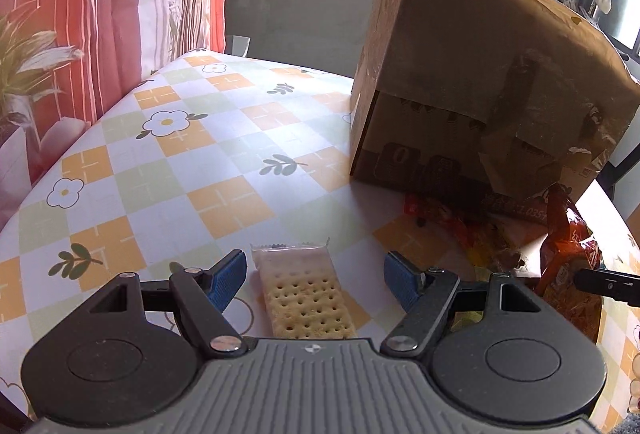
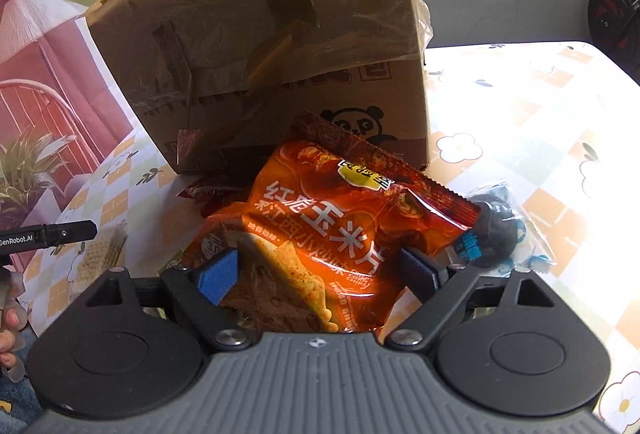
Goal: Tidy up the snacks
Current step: 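Move both grippers back to the pile and grasp the orange corn-chip bag with the right, then grasp the cracker packet with the left gripper while the right holds the corn-chip bag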
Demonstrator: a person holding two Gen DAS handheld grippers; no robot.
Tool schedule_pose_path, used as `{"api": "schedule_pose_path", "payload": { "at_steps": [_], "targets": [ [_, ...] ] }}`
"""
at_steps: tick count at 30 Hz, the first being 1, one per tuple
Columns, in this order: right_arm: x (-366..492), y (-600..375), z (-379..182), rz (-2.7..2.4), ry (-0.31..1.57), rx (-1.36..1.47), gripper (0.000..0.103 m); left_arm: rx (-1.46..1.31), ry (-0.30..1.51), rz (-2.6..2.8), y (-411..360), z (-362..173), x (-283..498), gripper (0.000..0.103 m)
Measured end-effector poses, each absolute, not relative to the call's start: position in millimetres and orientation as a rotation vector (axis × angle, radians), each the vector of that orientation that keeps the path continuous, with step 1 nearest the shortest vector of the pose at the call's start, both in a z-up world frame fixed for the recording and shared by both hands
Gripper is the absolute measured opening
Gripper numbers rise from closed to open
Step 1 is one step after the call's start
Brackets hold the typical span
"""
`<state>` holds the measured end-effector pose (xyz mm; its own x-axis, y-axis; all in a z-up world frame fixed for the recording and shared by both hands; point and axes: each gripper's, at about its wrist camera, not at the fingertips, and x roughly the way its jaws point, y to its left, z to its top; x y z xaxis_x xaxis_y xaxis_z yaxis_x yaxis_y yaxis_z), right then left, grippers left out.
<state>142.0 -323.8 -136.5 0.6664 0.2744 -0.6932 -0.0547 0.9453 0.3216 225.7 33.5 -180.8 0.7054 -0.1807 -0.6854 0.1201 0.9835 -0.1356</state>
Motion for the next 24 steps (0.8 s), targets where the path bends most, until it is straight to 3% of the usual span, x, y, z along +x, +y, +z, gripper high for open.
{"api": "schedule_pose_path", "payload": {
  "at_steps": [7,24],
  "targets": [
    [134,-341,-122,0.141,0.726,0.422,0.103,-0.070,0.757,-0.163,33,-183,223,0.078],
    [154,-349,-147,0.089,0.818,0.649,0.103,-0.091,0.770,-0.152,35,-190,223,0.078]
  ]
}}
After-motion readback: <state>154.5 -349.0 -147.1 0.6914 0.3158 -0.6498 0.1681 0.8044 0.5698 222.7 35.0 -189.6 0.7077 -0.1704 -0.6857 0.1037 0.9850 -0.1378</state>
